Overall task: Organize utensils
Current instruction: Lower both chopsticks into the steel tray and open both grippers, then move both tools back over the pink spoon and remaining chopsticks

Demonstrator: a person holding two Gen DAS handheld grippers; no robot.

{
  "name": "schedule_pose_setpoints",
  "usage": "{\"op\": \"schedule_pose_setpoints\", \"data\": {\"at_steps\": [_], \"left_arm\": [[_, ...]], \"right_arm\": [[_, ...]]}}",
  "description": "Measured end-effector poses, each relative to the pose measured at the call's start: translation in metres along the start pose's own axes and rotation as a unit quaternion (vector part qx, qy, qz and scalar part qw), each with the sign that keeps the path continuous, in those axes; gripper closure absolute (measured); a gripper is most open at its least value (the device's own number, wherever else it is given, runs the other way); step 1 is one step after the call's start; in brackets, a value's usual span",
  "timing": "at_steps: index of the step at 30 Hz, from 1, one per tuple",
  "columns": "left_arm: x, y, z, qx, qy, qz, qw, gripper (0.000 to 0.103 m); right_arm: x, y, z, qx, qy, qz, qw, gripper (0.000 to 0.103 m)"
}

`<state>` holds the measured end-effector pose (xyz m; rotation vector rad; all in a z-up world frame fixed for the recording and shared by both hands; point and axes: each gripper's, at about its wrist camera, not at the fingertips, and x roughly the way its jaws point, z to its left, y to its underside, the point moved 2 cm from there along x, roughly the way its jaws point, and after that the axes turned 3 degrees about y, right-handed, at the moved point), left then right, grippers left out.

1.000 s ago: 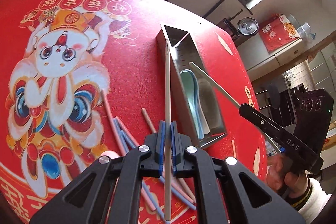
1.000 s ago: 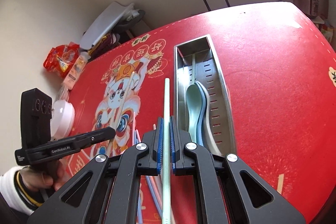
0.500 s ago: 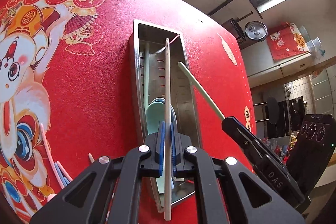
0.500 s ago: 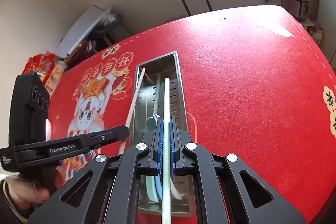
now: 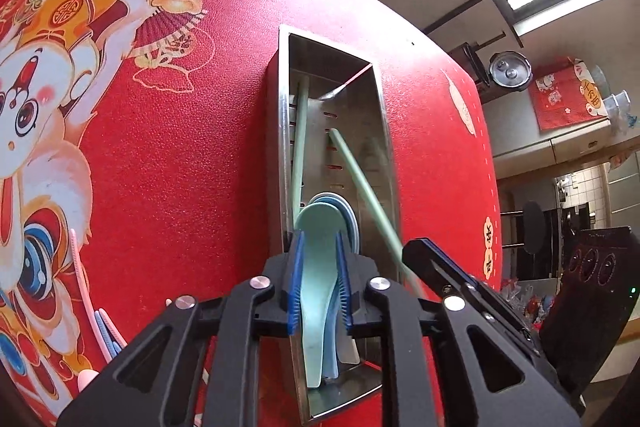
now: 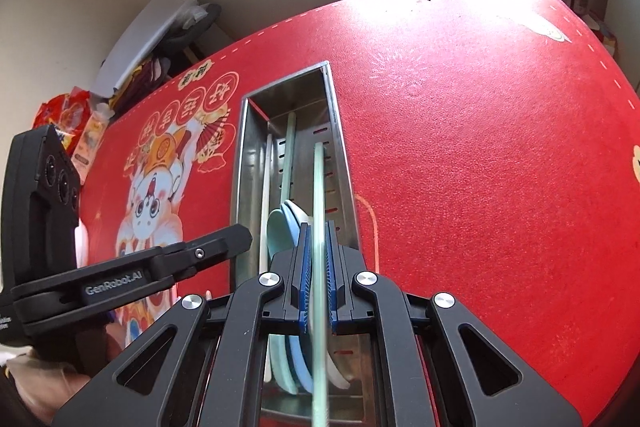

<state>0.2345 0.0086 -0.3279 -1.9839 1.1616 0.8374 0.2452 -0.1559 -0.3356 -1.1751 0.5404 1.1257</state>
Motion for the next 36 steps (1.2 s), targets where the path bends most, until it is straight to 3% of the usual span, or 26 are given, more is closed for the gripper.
{"op": "schedule_pose_setpoints", "data": {"at_steps": [2,4,9,10,11,12,14,16,21,36], "left_arm": [[-0.011,-0.001,-0.005,0.017,0.001,-0.011,0.9998,0.058],[-0.021,-0.002,-0.009,0.033,0.003,-0.019,0.9993,0.053],[-0.053,-0.001,-0.009,0.071,-0.018,-0.045,0.9963,0.019],[-0.059,-0.001,-0.008,0.077,-0.030,-0.052,0.9952,0.012],[-0.066,0.001,-0.005,0.083,-0.041,-0.059,0.9940,0.008],[-0.072,0.003,-0.002,0.089,-0.051,-0.064,0.9927,0.007],[-0.083,0.008,0.003,0.105,-0.079,-0.070,0.9888,0.006],[-0.094,0.014,0.009,0.127,-0.116,-0.076,0.9822,0.006],[-0.120,0.041,0.035,0.170,-0.155,-0.094,0.9687,0.006],[-0.123,0.125,0.132,0.119,-0.179,-0.039,0.9759,0.006]], "right_arm": [[-0.003,0.002,0.003,0.003,-0.008,0.000,1.000,0.095],[-0.009,0.004,0.005,0.009,-0.009,-0.006,1.000,0.095],[-0.031,0.011,0.002,0.017,-0.003,-0.025,1.000,0.094],[-0.036,0.014,0.001,0.019,-0.003,-0.027,0.999,0.093],[-0.040,0.016,0.001,0.020,-0.001,-0.029,0.999,0.085],[-0.044,0.019,0.001,0.021,0.001,-0.032,0.999,0.066],[-0.055,0.026,0.001,0.018,0.008,-0.047,0.999,0.040],[-0.063,0.032,0.005,0.007,0.013,-0.054,0.998,0.039],[-0.071,0.051,0.016,-0.012,0.026,-0.052,0.998,0.016],[-0.048,0.114,0.043,-0.039,0.026,-0.003,0.999,0.015]]}}
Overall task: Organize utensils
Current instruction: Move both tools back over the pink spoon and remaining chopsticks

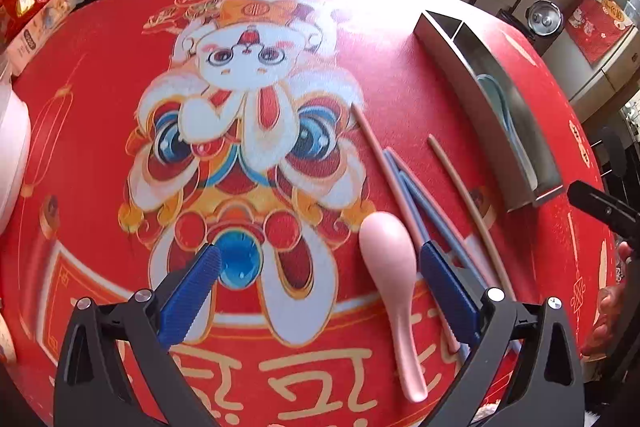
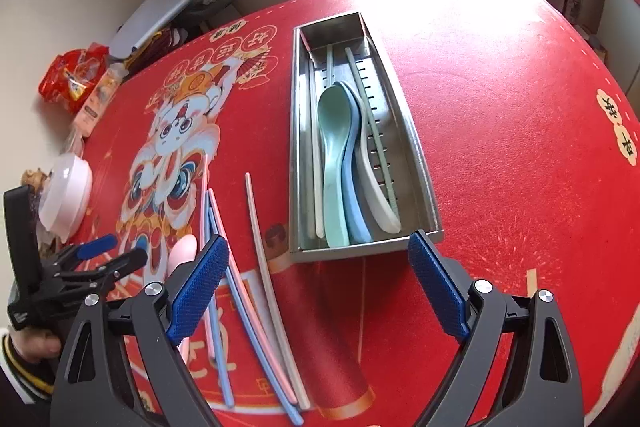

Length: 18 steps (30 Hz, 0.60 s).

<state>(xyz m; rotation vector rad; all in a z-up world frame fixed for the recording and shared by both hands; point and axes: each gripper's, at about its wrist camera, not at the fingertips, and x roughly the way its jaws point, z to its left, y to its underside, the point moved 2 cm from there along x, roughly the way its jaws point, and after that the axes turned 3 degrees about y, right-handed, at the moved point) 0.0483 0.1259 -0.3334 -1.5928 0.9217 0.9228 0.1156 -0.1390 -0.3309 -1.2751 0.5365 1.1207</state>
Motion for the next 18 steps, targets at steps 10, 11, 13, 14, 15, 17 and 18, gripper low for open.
{"op": "schedule_pose_setpoints", "data": {"at_steps": [10,11,13,14,15,17,18], "left_arm": [[0.021,0.031,-0.001,0.012,-0.017,0.034,0.9992,0.006],[0.023,0.033,-0.002,0.011,-0.014,0.034,0.9992,0.006],[0.023,0.035,-0.001,0.008,-0.012,0.031,0.9994,0.005],[0.024,0.034,-0.001,0.008,-0.011,0.031,0.9994,0.005],[0.024,0.034,-0.001,0.006,-0.010,0.031,0.9995,0.005],[0.025,0.036,0.000,0.004,-0.011,0.027,0.9996,0.005],[0.025,0.037,0.000,0.004,-0.012,0.027,0.9996,0.005]], "right_arm": [[0.010,0.016,0.021,-0.039,-0.007,0.045,0.998,0.015],[0.010,0.017,0.022,-0.040,-0.008,0.047,0.998,0.015],[0.011,0.020,0.023,-0.044,-0.005,0.052,0.998,0.015],[0.012,0.021,0.023,-0.045,-0.002,0.054,0.998,0.015],[0.012,0.022,0.023,-0.045,0.000,0.055,0.997,0.015],[0.013,0.023,0.021,-0.044,0.007,0.059,0.997,0.015],[0.013,0.024,0.020,-0.043,0.011,0.061,0.997,0.015]]}}
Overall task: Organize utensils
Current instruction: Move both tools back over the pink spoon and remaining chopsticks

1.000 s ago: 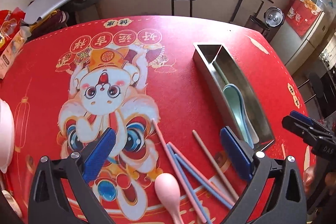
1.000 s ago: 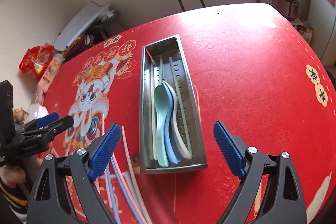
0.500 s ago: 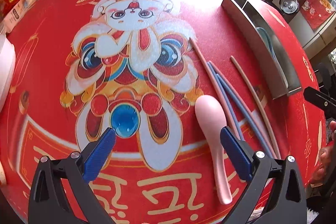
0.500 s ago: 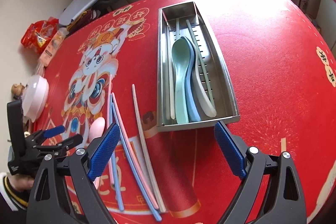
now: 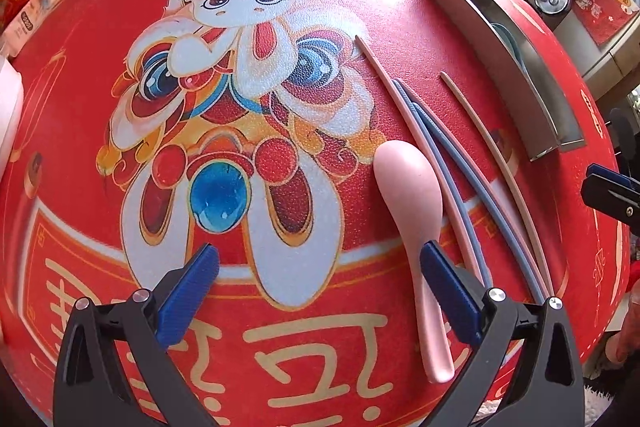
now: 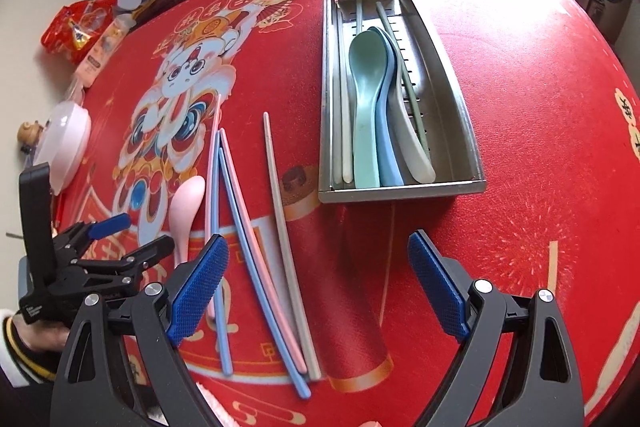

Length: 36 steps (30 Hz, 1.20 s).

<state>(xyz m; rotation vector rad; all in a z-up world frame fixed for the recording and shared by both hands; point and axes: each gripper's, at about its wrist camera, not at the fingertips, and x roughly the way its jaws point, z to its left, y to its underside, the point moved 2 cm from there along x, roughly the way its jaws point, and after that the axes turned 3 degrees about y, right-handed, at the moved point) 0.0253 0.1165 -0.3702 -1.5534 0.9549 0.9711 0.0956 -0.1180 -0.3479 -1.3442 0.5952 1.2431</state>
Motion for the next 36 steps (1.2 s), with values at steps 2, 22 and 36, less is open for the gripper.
{"op": "schedule_pose_setpoints", "data": {"at_steps": [2,22,36], "left_arm": [[-0.001,0.001,-0.001,-0.001,0.000,0.002,1.0000,0.005],[0.000,0.001,-0.007,0.022,-0.002,0.022,0.9995,0.005],[-0.001,-0.013,-0.025,0.017,0.107,0.013,0.9940,0.067]], "right_arm": [[0.001,0.002,-0.003,0.005,0.000,0.004,1.000,0.015],[0.010,0.009,-0.012,0.034,-0.026,0.025,0.999,0.015],[0.014,0.010,-0.003,0.012,-0.045,0.030,0.998,0.028]]}}
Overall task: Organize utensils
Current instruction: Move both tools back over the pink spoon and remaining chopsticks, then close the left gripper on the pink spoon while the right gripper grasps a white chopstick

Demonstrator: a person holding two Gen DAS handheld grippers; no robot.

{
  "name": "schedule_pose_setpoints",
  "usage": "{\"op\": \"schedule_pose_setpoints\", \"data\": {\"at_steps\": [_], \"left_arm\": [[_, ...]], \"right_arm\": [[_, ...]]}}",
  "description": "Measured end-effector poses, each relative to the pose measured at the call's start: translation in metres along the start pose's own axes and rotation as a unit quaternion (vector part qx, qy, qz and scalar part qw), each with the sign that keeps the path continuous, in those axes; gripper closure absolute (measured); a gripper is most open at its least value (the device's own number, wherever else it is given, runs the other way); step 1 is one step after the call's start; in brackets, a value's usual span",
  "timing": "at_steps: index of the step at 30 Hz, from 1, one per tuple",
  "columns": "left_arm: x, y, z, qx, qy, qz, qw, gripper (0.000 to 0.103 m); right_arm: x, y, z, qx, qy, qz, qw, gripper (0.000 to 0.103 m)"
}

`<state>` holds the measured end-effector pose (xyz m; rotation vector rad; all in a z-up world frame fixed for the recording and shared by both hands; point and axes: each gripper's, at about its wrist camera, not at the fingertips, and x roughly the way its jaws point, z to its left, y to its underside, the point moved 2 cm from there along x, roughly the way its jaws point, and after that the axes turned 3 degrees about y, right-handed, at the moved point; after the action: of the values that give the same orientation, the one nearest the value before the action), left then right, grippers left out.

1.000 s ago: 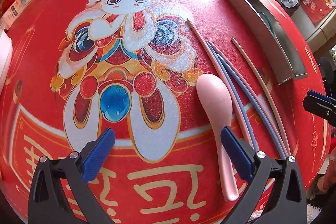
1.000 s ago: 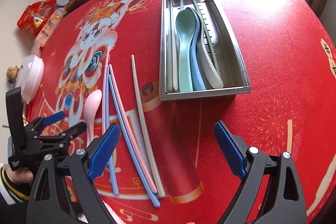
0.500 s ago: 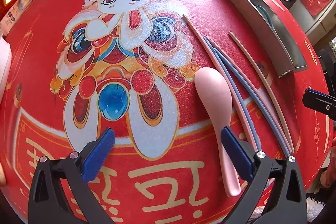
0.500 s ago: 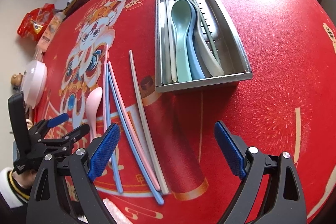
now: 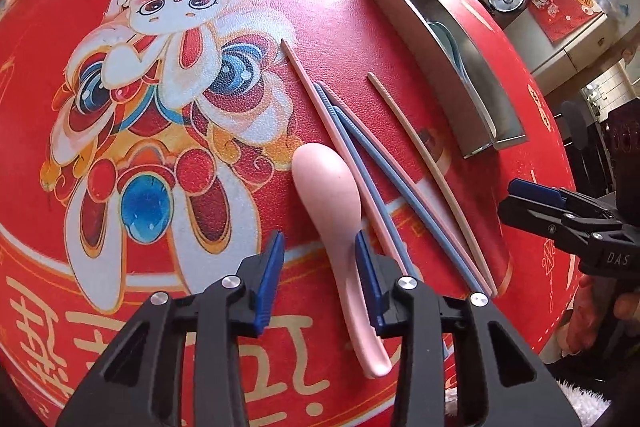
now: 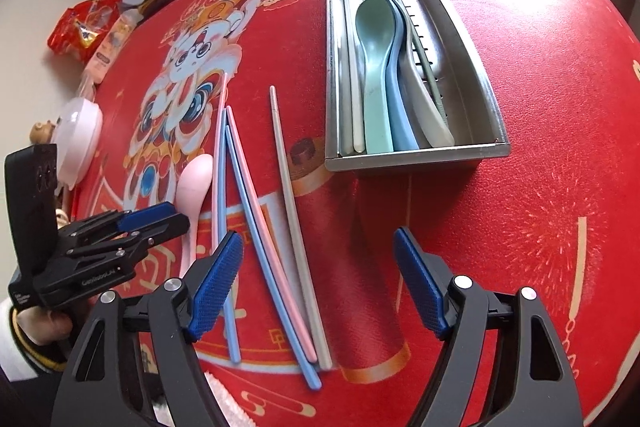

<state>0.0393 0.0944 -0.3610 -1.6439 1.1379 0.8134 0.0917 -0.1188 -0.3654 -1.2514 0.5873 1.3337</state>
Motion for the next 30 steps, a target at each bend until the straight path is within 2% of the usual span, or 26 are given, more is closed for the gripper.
{"op": "schedule_pose_setpoints", "data": {"at_steps": [4,10,13,16,19,22,30], "left_arm": [[0.003,-0.002,-0.004,0.009,-0.001,-0.001,1.0000,0.068],[0.012,-0.008,-0.012,0.015,0.002,0.001,0.9999,0.077],[0.012,-0.007,-0.013,0.016,0.001,0.001,0.9999,0.078],[0.014,-0.005,-0.016,0.019,0.013,0.005,0.9997,0.086],[0.014,-0.004,-0.023,0.032,0.008,0.004,0.9994,0.096],[0.013,-0.005,-0.028,0.043,0.002,0.004,0.9990,0.097],[0.007,0.000,-0.011,0.035,-0.013,0.007,0.9993,0.096]], "right_arm": [[0.001,0.000,-0.003,0.006,-0.003,0.002,1.000,0.031],[0.003,0.001,-0.003,0.007,-0.008,0.007,1.000,0.036],[0.005,0.002,-0.002,0.006,-0.010,0.009,1.000,0.037],[0.006,0.001,-0.002,0.007,-0.012,0.011,1.000,0.040],[0.006,0.002,-0.003,0.008,-0.012,0.012,1.000,0.042],[0.008,0.002,-0.003,0.008,-0.014,0.014,1.000,0.048],[0.016,0.003,0.003,-0.022,-0.015,0.020,0.999,0.081]]}}
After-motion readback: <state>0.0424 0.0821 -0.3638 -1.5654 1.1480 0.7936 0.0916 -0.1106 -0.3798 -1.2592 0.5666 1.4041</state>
